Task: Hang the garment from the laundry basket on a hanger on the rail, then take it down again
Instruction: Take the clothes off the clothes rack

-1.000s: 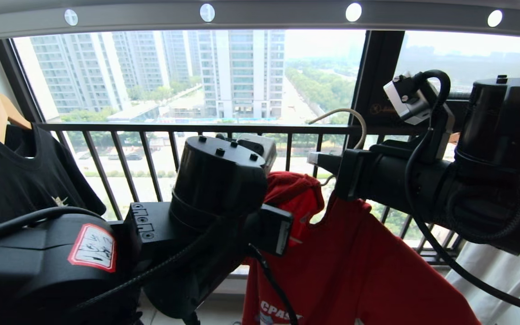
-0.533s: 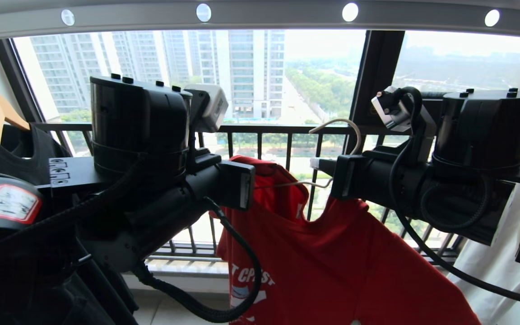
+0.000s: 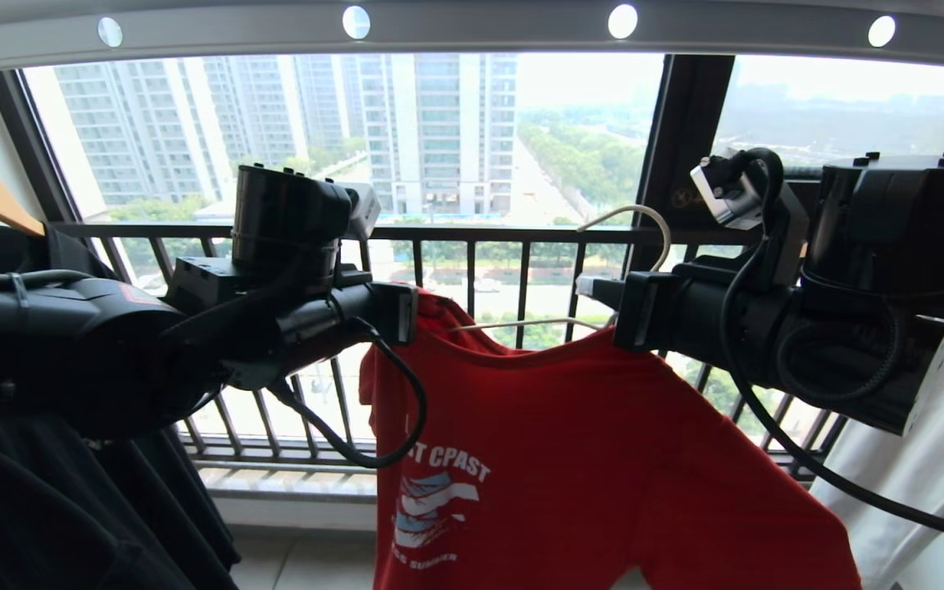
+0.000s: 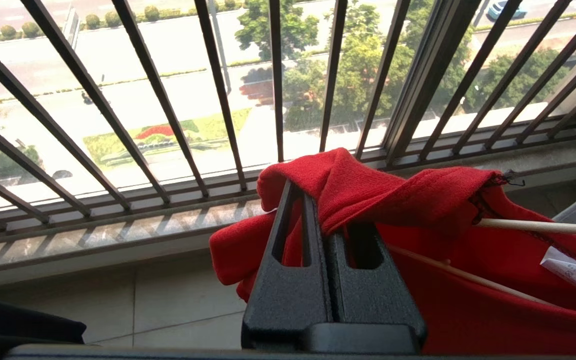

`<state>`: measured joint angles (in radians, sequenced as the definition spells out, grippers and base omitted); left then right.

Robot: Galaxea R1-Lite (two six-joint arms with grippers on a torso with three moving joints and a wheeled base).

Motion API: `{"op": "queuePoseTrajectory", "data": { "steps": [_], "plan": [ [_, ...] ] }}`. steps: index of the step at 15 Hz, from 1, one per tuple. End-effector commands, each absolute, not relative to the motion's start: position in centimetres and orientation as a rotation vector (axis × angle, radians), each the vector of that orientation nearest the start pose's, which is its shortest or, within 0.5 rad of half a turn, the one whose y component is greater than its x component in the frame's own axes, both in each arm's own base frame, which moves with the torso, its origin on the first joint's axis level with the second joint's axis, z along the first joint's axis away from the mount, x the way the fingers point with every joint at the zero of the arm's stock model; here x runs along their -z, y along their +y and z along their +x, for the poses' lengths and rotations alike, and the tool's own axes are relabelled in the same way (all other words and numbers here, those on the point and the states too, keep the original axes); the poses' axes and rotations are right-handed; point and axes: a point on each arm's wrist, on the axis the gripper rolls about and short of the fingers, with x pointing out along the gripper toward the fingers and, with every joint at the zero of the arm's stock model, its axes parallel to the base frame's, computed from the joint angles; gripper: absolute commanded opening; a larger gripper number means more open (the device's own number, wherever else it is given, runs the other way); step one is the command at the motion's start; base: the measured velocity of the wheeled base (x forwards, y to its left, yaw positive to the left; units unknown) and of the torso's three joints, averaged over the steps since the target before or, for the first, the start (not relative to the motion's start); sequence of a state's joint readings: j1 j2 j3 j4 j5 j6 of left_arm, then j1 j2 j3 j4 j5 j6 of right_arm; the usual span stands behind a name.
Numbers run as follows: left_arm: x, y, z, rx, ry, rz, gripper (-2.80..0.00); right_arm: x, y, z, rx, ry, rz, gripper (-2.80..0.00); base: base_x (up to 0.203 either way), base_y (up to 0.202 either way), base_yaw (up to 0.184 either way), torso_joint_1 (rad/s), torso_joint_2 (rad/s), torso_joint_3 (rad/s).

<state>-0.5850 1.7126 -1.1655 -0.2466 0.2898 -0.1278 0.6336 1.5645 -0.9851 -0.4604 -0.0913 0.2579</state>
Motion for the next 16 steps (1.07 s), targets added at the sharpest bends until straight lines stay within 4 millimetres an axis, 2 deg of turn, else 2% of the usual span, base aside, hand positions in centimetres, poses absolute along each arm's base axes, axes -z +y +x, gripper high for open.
{"op": "queuePoseTrajectory", "data": {
  "steps": [1, 6, 8, 13, 16],
  "plan": [
    [-21.3, -16.9, 31.5, 0.255, 0.370, -0.012, -2.80, -25.7, 16.7, 23.4, -0.518, 0.175, 0.213, -2.80, 0.000, 0.000, 0.000, 0.000, 0.00, 0.000],
    [-20.4, -16.2, 32.8, 0.388, 0.456, -0.114, -2.80, -25.7, 16.3, 23.6, -0.502, 0.170, 0.215, -2.80, 0.000, 0.000, 0.000, 0.000, 0.00, 0.000],
    [-20.8, -15.5, 32.7, 0.463, 0.514, -0.191, -2.80, -25.9, 16.0, 23.9, -0.489, 0.163, 0.218, -2.80, 0.000, 0.000, 0.000, 0.000, 0.00, 0.000],
    [-21.6, -12.5, 33.6, 0.628, 0.602, -0.361, -2.80, -26.2, 15.4, 24.6, -0.466, 0.115, 0.228, -2.80, 0.000, 0.000, 0.000, 0.000, 0.00, 0.000],
    [-20.3, -12.3, 34.5, 0.628, 0.658, -0.388, -2.80, -26.4, 15.0, 24.8, -0.452, 0.100, 0.233, -2.80, 0.000, 0.000, 0.000, 0.000, 0.00, 0.000]
  ]
}}
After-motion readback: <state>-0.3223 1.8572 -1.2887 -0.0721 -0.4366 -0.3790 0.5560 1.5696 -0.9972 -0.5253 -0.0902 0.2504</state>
